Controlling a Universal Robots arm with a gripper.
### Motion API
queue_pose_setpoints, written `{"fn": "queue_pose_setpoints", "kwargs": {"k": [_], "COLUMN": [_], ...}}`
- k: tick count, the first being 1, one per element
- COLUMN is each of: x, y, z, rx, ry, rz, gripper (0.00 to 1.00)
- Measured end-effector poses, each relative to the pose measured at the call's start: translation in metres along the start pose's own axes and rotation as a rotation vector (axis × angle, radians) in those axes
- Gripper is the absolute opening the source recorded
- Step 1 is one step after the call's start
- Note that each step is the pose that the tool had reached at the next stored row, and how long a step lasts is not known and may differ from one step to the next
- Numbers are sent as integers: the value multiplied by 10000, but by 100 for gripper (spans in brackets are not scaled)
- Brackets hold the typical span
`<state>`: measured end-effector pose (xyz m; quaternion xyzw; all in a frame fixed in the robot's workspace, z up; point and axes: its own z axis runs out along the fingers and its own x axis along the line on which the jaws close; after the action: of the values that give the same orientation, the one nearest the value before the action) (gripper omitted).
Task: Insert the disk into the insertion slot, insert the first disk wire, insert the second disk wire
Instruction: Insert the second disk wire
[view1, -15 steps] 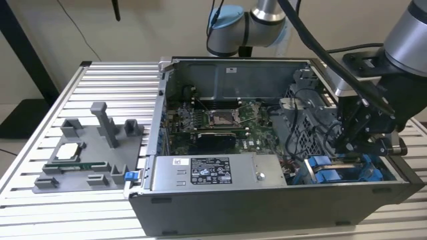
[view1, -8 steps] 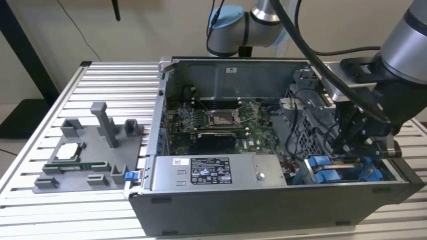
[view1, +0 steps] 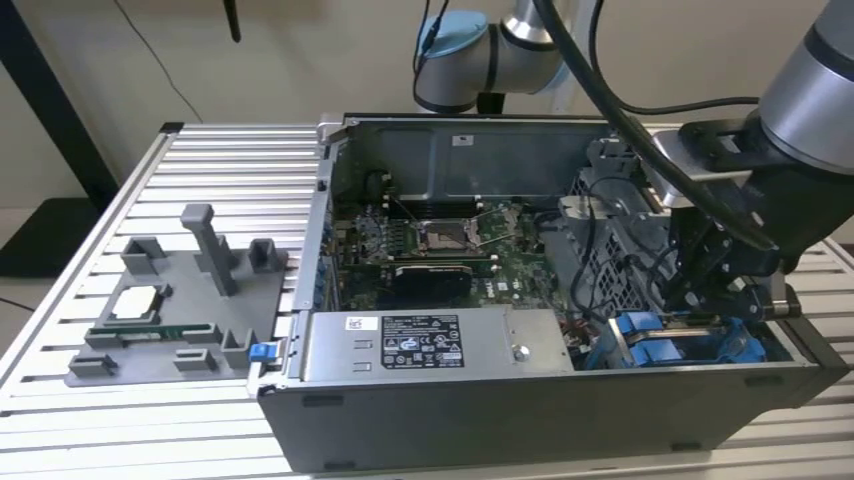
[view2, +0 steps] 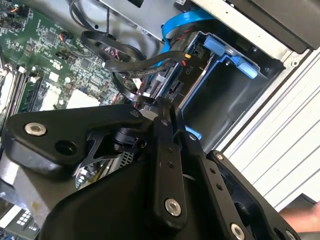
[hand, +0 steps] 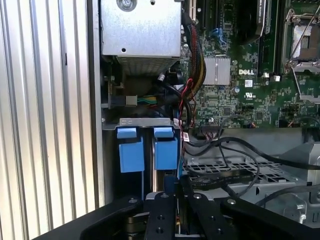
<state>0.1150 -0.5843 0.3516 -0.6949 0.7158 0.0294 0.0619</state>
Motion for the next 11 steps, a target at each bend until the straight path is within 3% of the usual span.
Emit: {"fn": "queue_pose_setpoints", "kwargs": {"k": [11], "x": [3], "y": [-31], "z": [31], "rx": [0], "ry": [-2], "rz": [0], "gripper": [0]}}
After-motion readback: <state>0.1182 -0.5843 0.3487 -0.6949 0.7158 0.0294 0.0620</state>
